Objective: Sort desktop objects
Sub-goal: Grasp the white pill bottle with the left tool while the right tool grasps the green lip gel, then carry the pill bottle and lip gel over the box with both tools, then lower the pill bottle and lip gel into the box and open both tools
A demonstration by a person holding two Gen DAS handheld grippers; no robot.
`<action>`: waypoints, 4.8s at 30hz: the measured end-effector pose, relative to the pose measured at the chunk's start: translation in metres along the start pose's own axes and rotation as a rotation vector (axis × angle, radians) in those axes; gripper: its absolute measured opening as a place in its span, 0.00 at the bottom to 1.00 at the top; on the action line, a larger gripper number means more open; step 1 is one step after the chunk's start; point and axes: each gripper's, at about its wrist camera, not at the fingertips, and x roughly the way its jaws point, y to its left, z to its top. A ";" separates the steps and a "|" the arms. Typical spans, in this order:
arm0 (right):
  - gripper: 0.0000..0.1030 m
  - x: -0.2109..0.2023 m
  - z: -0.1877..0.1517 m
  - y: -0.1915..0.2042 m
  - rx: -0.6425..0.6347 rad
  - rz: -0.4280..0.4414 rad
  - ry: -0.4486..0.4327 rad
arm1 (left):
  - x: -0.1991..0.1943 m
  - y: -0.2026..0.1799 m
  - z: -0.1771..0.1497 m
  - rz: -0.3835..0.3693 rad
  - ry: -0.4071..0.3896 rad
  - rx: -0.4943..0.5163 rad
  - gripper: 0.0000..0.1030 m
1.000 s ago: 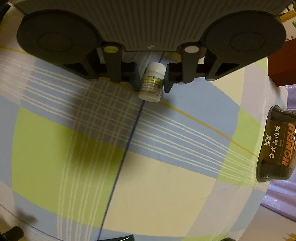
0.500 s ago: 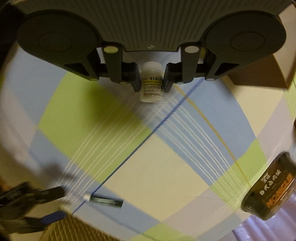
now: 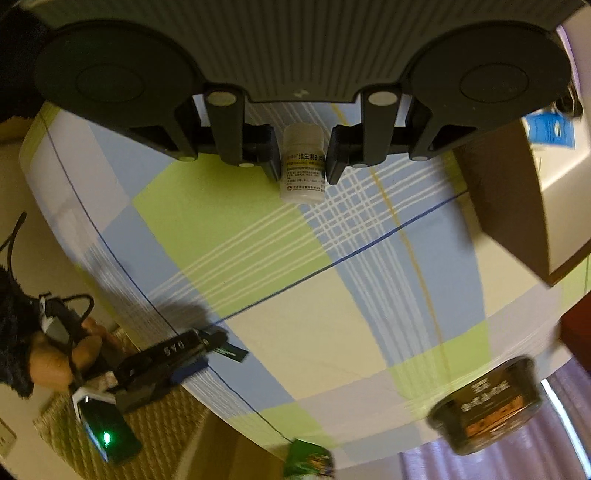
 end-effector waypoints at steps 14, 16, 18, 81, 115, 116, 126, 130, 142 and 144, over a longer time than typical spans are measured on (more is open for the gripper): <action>0.15 -0.016 -0.019 0.035 -0.105 -0.004 0.048 | -0.024 -0.001 -0.008 0.027 -0.072 -0.069 0.21; 0.15 -0.025 -0.022 0.042 -0.116 0.005 0.034 | -0.029 -0.001 -0.009 0.024 -0.086 -0.072 0.21; 0.15 -0.037 -0.024 0.052 -0.131 0.014 0.018 | -0.035 -0.002 -0.012 0.021 -0.102 -0.073 0.21; 0.15 -0.011 0.002 0.460 -0.949 0.429 0.372 | -0.160 0.162 -0.229 0.028 -0.140 -0.165 0.21; 0.75 -0.012 0.021 0.444 -0.934 0.397 0.320 | -0.115 0.142 -0.201 -0.114 -0.027 -0.024 0.21; 0.75 -0.012 0.021 0.443 -0.931 0.396 0.320 | -0.112 0.141 -0.200 -0.118 -0.019 -0.026 0.21; 0.75 -0.012 0.021 0.437 -0.916 0.391 0.311 | -0.101 0.140 -0.198 -0.114 0.006 -0.054 0.46; 0.75 -0.014 0.020 0.437 -0.912 0.392 0.306 | -0.101 0.141 -0.198 -0.110 0.007 -0.064 0.48; 0.75 -0.018 0.017 0.439 -0.913 0.379 0.287 | -0.110 0.141 -0.200 -0.076 -0.012 -0.081 0.51; 0.75 -0.019 0.017 0.439 -0.915 0.377 0.283 | -0.112 0.141 -0.200 -0.069 -0.015 -0.082 0.51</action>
